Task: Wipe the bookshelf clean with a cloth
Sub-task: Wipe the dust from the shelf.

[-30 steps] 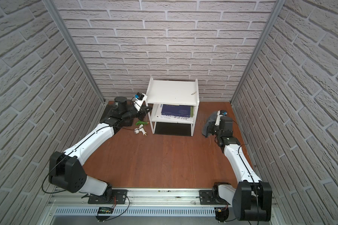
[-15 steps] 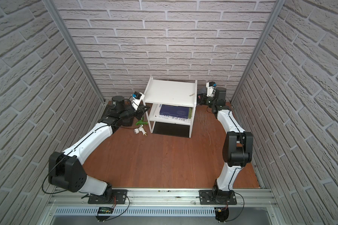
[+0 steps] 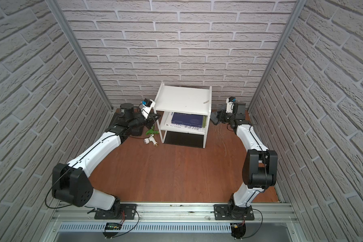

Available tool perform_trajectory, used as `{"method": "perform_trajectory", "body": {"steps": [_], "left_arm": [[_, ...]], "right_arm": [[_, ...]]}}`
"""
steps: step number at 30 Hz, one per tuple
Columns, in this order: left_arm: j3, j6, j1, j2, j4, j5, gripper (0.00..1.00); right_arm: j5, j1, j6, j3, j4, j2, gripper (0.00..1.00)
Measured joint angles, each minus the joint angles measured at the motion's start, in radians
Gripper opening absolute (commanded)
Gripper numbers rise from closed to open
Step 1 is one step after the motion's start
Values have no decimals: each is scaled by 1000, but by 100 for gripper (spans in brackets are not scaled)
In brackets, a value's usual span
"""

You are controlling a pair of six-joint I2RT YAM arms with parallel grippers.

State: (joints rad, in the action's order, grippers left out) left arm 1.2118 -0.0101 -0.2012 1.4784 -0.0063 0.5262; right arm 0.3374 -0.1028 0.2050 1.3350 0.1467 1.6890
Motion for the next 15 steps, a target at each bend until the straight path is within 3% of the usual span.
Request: {"method": "perform_trajectory", "body": {"steps": [10,15], "left_arm": [[0,0,-14,0,0,-22,0],[0,0,-19,0,1,-30,0]], "right_arm": [[154,71,-6,40,8,64,3],[136,72,-8,58,31,64,3]]}}
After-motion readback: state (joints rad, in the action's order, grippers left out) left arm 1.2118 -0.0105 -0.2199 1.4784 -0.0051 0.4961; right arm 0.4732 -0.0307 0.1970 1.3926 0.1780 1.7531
